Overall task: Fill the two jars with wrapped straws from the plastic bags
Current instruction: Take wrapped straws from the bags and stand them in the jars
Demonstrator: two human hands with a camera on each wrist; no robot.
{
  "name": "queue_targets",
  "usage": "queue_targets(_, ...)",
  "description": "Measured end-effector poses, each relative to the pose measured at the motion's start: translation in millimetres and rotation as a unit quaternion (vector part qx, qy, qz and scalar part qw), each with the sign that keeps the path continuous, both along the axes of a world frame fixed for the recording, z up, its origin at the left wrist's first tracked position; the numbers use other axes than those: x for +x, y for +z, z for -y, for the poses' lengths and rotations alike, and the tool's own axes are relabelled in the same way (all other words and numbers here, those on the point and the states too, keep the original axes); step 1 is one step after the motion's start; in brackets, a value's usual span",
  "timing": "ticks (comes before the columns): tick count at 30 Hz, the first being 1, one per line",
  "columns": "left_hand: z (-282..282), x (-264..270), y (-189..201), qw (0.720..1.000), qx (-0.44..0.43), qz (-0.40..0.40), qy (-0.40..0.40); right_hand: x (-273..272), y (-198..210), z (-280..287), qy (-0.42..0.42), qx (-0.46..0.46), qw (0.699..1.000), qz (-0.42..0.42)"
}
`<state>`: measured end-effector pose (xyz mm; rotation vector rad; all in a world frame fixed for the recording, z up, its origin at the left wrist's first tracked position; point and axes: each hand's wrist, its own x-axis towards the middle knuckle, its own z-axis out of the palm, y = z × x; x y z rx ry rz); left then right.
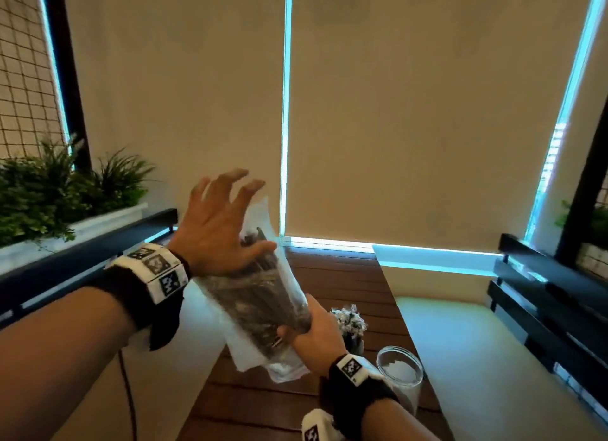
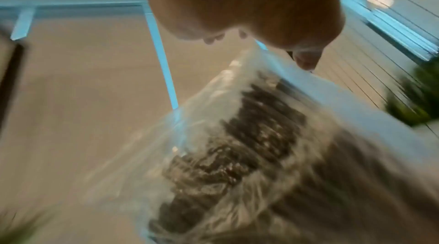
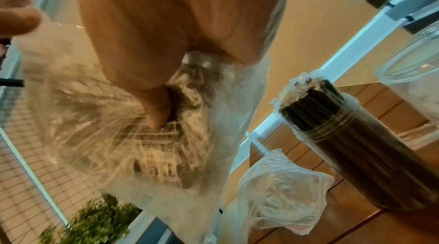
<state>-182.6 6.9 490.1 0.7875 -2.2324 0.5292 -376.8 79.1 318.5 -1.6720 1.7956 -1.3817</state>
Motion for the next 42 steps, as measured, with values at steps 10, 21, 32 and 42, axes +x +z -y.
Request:
queue_targets(10,4.5,26.6,27.3,0.941,0.331,0.059,-0.036,-22.8,-22.0,-24.4,-0.014,0.038,0.999,-0.014)
queue_targets(21,-10.6,-13.9,-45.8,0.868,0.489,-0.068,0.057,47.1,55.6,6.3,-0.066,0.033,0.994,0.075)
queue_targets(32,-20.3,-30.4,-129.7,0.676,0.700,-0.218,0.074,42.9,-2.0,-5.9,0.000,0.194,0.949,0.248)
queue_targets(42,-21.7,-35.3,-139.7,0.640,0.709,-0.286,0.070,42.3,-6.3,-1.0,-0.012,0.220,0.947,0.232)
